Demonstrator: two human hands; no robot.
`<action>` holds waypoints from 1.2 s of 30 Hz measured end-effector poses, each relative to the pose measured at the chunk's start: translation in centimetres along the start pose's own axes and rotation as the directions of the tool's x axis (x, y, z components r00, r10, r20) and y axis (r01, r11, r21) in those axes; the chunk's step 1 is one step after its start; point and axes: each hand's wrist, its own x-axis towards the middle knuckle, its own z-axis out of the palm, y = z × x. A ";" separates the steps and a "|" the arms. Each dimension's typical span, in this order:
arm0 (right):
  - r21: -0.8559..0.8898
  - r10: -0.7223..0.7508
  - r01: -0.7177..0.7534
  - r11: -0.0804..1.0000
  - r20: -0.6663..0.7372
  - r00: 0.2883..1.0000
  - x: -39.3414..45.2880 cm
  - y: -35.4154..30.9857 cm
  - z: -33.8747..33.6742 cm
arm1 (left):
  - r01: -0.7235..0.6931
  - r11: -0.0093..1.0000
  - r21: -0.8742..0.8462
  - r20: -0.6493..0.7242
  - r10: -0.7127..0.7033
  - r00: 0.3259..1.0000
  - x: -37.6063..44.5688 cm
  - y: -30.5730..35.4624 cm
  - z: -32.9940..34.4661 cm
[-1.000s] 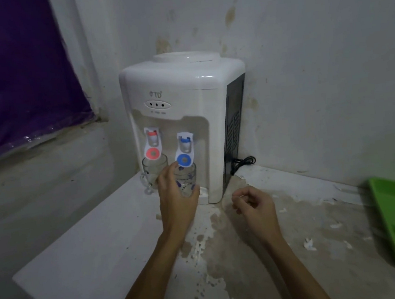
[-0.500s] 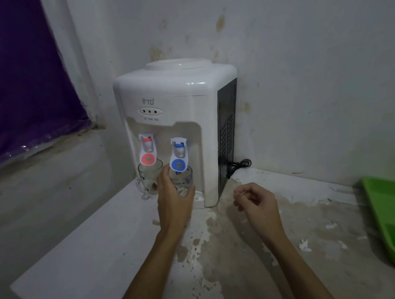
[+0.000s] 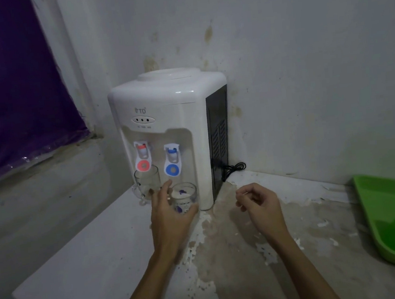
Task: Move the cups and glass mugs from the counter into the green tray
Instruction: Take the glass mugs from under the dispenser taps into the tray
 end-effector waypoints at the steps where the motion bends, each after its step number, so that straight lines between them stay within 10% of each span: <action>1: -0.007 0.001 -0.001 1.000 0.005 1.000 0.0 -0.1 -0.1 | -0.014 1.000 -0.001 0.016 0.014 1.000 -0.4 0.3 0.0; 11: 0.054 0.073 -0.074 0.996 0.021 0.997 -1.8 -2.1 -4.6 | -0.133 0.944 -0.301 0.168 0.190 0.967 -2.7 9.9 3.8; 20: 0.538 0.320 -0.335 0.774 0.125 0.939 -4.5 -4.9 -14.2 | -0.022 0.809 -0.588 0.318 0.256 0.913 -7.7 18.6 12.1; 26: 0.645 0.331 -0.191 0.740 -0.102 0.938 -5.6 -5.7 -20.5 | 0.127 0.742 -0.658 0.497 0.300 0.814 -11.4 22.2 17.3; 36: 0.205 0.156 -0.043 0.978 -0.572 0.805 -2.8 -7.5 -24.8 | 0.190 0.818 -0.544 0.684 0.300 0.665 -11.5 21.4 21.1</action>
